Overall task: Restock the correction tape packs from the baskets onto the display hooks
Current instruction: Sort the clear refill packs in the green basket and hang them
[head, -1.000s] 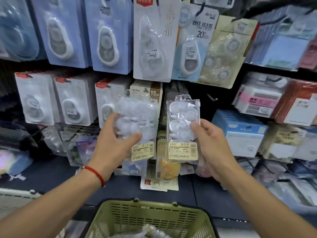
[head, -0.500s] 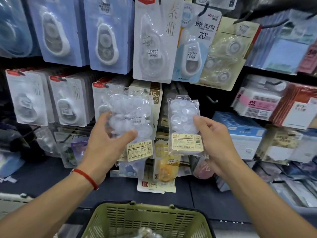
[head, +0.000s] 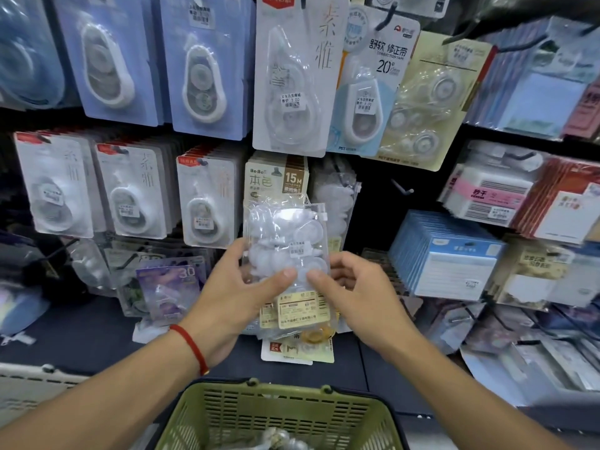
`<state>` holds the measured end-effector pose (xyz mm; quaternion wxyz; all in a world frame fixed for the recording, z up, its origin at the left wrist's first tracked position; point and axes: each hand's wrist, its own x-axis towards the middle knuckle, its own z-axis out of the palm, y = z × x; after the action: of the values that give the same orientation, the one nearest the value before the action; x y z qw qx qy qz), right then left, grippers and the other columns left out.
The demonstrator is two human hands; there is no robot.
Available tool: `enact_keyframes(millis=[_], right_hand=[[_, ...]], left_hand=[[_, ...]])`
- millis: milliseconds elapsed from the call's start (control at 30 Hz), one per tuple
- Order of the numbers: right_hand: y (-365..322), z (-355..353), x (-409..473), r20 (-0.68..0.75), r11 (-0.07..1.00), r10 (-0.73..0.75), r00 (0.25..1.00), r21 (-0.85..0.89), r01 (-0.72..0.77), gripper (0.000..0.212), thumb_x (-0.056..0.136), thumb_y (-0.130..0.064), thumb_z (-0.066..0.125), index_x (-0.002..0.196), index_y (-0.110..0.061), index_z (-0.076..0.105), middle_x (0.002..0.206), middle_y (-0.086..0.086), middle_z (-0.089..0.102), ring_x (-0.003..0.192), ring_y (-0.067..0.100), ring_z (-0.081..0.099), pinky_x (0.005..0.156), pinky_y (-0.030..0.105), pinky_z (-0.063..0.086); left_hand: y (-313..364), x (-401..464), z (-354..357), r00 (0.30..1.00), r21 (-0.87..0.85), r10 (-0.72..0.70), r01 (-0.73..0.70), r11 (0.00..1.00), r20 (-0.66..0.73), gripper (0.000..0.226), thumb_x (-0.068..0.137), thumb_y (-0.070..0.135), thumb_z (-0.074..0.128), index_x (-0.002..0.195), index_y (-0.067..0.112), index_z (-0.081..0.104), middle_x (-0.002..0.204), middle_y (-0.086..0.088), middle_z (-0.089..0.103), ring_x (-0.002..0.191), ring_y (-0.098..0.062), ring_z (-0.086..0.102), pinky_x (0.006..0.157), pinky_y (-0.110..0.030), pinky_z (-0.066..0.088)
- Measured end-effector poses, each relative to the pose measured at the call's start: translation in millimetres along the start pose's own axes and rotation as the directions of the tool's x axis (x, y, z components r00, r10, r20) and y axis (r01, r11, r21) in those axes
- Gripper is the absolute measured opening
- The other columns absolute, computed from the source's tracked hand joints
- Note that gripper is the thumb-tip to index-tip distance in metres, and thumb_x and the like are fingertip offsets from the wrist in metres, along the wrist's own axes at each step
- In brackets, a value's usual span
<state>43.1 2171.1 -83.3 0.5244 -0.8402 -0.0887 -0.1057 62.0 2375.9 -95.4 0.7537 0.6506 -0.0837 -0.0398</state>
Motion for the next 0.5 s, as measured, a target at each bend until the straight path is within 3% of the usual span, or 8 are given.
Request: enact_keyframes(millis=[100, 267, 400, 500], right_hand=[[-2, -1, 0, -0.040, 0.977, 0.068, 0.997, 0.206, -0.059, 0.016, 0.099, -0.029, 0.072, 0.110, -0.019, 0.069, 0.099, 0.002, 0.081, 0.090, 0.021, 0.078, 0.078, 0.042, 0.064], [-4, -11, 0, -0.146, 0.931, 0.132, 0.980, 0.357, -0.073, 0.018, 0.104, -0.031, 0.065, 0.113, -0.016, 0.062, 0.093, 0.009, 0.081, 0.073, 0.017, 0.077, 0.048, 0.020, 0.052], [-2, -16, 4, -0.216, 0.899, 0.178, 0.960, 0.432, -0.069, 0.022, 0.104, -0.031, 0.065, 0.118, -0.014, 0.063, 0.095, 0.010, 0.081, 0.084, 0.024, 0.080, 0.065, 0.030, 0.061], [-3, -18, 3, -0.223, 0.895, 0.171, 0.960, 0.442, -0.057, 0.023, 0.103, -0.032, 0.066, 0.116, -0.013, 0.065, 0.094, 0.010, 0.081, 0.085, 0.024, 0.080, 0.066, 0.028, 0.061]], left_hand=[[0, 2, 1, 1.000, -0.050, -0.005, 0.005, 0.999, 0.011, 0.078, 0.066, 0.034, 0.090, 0.135, 0.026, 0.056, 0.118, -0.008, 0.078, 0.110, -0.028, 0.075, 0.089, -0.045, 0.064], [1, 6, -6, 0.997, -0.055, -0.010, 0.006, 0.998, -0.074, 0.073, 0.067, 0.033, 0.087, 0.134, 0.027, 0.059, 0.122, -0.010, 0.076, 0.114, -0.032, 0.072, 0.101, -0.058, 0.056], [3, 9, -12, 0.988, -0.008, 0.019, -0.020, 1.000, -0.154, 0.064, 0.069, 0.033, 0.083, 0.129, 0.035, 0.059, 0.124, -0.009, 0.073, 0.115, -0.030, 0.071, 0.102, -0.056, 0.055], [3, 11, -15, 0.986, -0.001, 0.031, -0.032, 0.999, -0.164, 0.077, 0.071, 0.033, 0.083, 0.142, 0.026, 0.054, 0.124, -0.012, 0.073, 0.115, -0.033, 0.071, 0.101, -0.060, 0.055]])
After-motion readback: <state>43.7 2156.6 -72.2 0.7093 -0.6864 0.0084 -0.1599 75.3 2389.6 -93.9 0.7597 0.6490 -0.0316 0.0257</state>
